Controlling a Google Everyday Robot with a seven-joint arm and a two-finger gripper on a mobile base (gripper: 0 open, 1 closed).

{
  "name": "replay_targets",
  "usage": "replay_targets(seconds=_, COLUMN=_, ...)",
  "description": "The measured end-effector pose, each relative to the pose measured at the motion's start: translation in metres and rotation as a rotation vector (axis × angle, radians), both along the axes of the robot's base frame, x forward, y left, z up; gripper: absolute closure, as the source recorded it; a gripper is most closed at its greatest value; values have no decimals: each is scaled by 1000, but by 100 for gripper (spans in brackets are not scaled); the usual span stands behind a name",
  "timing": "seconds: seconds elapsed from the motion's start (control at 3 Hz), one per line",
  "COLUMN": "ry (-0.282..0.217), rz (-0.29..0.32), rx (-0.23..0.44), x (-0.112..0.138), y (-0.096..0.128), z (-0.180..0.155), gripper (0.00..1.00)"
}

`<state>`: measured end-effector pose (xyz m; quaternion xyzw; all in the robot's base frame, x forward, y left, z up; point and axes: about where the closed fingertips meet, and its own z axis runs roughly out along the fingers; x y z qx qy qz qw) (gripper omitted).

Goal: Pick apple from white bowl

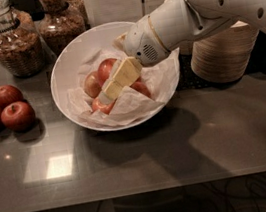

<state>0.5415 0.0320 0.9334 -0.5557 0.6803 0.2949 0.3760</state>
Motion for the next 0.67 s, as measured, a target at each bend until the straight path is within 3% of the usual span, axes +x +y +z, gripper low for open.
replay_targets(seconds=0.67, ry=24, rz=-13, rx=-6, x=4, y=-7, z=-17, gripper=0)
